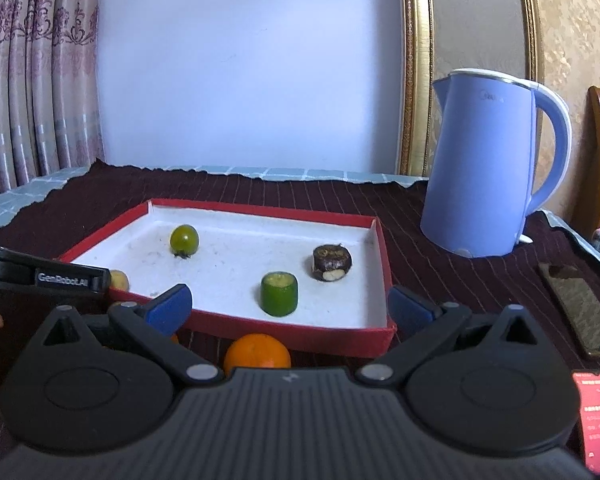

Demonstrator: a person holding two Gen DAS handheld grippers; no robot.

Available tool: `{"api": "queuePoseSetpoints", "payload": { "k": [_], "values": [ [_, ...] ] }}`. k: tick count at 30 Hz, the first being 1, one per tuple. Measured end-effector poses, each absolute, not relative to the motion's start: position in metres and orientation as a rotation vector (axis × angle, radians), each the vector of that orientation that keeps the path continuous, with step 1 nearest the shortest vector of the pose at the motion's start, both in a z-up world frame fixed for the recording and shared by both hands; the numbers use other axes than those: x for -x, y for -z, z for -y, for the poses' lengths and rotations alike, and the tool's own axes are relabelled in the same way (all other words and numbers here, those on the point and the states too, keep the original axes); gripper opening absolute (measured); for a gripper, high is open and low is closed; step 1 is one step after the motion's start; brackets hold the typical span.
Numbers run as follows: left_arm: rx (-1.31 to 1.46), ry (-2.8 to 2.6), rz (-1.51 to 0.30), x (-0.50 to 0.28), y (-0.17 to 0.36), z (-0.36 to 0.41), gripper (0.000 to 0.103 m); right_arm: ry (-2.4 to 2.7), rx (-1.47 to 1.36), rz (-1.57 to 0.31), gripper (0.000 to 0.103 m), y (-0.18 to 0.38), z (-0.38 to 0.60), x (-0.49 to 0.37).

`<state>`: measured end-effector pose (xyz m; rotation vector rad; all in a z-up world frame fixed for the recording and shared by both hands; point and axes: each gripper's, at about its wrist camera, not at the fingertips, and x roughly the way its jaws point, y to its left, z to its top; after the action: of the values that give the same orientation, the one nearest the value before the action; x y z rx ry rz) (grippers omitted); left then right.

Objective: Organize fruits
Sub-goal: 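Withdraw both open grippers from the tray toward the loose fruits beside it, then lower the right gripper onto the orange and close it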

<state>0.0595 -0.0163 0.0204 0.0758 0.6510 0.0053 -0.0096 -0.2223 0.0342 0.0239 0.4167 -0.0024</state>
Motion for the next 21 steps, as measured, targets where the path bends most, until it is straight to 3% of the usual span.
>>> {"api": "queuePoseSetpoints", "payload": {
  "k": [21],
  "values": [
    [-0.069, 0.092, -0.626, -0.026, -0.005, -0.018, 0.083, -0.003, 0.075, -0.421, 0.103, -0.026, 0.219, 0.031]
  ]
}}
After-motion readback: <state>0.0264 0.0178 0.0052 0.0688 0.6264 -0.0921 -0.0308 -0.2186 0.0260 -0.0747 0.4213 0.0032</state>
